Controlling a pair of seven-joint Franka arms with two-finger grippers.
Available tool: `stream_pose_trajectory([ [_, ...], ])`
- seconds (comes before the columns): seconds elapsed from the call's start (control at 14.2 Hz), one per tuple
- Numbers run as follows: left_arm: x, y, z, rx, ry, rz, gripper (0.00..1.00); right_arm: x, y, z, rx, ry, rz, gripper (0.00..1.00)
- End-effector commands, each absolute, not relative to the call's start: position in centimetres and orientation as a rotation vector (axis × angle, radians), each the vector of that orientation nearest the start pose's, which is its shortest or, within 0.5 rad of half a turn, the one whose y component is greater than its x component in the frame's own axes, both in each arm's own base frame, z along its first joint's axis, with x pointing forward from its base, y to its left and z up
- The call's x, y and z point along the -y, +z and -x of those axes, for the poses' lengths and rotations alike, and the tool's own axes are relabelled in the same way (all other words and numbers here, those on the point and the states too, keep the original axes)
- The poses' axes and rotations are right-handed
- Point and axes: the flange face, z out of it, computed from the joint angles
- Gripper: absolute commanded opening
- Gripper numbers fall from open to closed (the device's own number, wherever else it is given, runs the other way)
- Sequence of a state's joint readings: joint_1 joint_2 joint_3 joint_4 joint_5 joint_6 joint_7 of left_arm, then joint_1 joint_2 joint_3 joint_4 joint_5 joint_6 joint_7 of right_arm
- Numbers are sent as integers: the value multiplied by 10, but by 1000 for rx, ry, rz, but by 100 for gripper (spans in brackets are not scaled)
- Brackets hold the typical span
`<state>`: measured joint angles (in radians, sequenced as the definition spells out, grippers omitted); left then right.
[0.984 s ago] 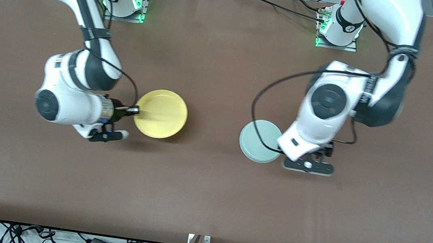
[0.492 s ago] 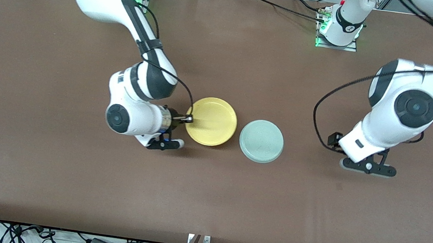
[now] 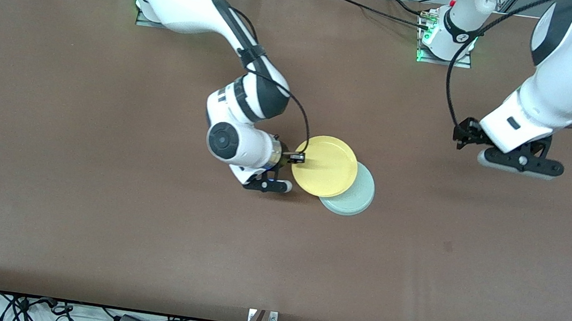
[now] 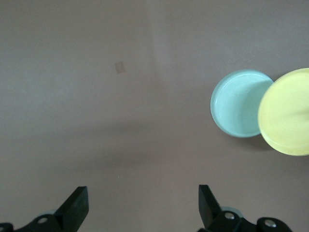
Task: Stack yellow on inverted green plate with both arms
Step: 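Carry the yellow plate over green with the right gripper while the left gripper withdraws, then lower the yellow plate onto the green plate and open the right gripper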
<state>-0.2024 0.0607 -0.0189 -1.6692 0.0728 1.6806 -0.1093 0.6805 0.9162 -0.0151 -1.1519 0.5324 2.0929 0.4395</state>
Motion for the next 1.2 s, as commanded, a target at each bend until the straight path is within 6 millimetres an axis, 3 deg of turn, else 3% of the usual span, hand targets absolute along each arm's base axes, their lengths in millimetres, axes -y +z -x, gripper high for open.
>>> stream_pose_trajectory([
  [0.0,113,567,-548,-226,71,3075,100,-513,243,-592,-121,248,2705,0],
  [0.14,101,573,-550,-312,67,3074,100,-518,232,-592,-138,205,2693,0],
  [0.35,60,565,-554,-332,100,3159,100,-530,232,-595,-219,202,2662,0],
  [0.49,33,538,-551,-329,178,3193,100,-534,229,-595,-255,197,2652,0],
  [0.84,25,532,-522,-312,212,3194,100,-540,217,-594,-291,158,2620,0],
  [1.12,21,569,-529,-324,108,3166,100,-541,208,-593,-307,150,2616,0],
])
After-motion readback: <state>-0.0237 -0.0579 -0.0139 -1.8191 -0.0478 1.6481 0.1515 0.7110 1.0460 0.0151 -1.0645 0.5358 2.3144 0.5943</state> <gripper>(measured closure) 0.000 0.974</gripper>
